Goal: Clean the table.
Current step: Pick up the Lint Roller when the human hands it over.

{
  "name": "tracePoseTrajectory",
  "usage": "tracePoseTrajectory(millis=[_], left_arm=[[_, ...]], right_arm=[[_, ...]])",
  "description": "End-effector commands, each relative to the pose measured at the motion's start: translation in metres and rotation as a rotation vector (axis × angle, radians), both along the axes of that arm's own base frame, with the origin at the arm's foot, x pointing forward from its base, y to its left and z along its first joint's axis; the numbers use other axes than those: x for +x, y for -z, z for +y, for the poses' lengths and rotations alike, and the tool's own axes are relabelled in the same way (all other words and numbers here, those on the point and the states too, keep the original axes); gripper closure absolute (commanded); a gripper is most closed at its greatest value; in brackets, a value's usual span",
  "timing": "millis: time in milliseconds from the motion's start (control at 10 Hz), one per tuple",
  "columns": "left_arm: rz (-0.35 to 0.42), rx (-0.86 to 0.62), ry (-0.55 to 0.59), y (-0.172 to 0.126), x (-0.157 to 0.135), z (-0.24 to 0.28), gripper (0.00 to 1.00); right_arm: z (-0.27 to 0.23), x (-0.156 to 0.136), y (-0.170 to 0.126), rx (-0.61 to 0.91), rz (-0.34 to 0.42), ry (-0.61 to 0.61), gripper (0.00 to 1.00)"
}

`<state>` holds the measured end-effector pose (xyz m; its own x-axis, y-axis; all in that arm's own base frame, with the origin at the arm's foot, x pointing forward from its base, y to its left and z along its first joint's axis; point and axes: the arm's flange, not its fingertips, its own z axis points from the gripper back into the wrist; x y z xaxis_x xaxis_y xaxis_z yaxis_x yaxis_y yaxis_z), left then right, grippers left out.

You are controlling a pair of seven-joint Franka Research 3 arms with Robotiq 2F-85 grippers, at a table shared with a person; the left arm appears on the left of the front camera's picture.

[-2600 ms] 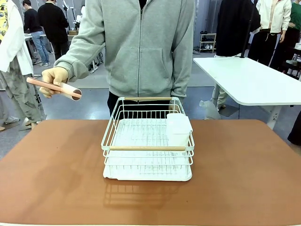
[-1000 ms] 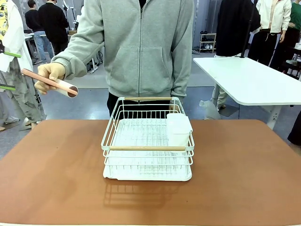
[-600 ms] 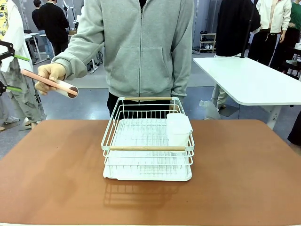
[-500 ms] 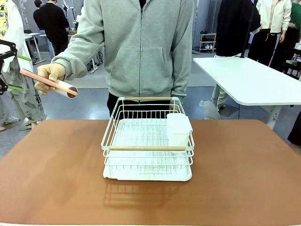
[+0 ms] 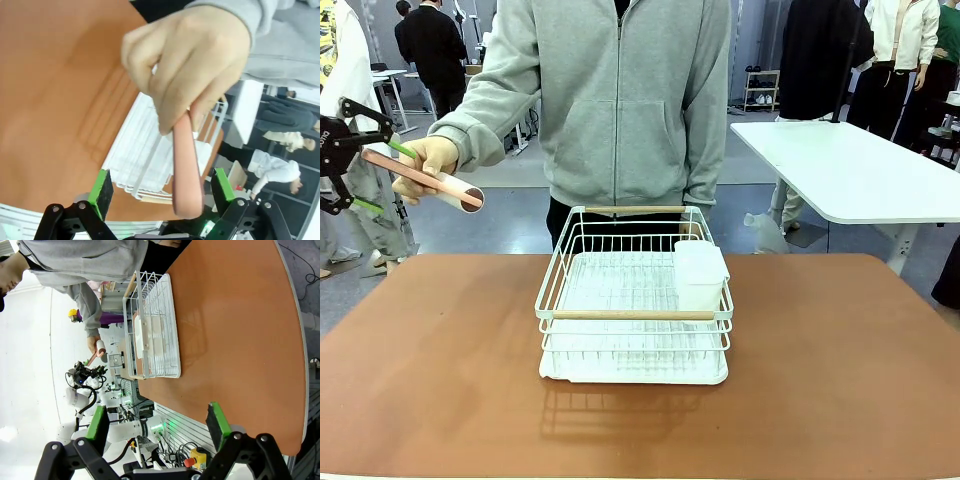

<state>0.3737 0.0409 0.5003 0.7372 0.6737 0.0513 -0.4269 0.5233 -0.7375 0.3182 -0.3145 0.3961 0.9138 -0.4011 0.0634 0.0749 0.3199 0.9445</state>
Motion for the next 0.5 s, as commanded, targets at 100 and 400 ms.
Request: tracePoseTrajectory(millis=[100,400], left_arm=[[0.027,0.055,-0.008,-0.0120,0.0059,0.0021,0.00],[0.014,0.048,-0.035,-0.0139,0.0098,-0.0033,0.00]], right_arm=[[0.0004,-0.0013,-0.0062,-0.005,0.016,0.005,0.00],[0.0004,-0.0013,-0.0062,-0.005,0.016,0.005,0.00]])
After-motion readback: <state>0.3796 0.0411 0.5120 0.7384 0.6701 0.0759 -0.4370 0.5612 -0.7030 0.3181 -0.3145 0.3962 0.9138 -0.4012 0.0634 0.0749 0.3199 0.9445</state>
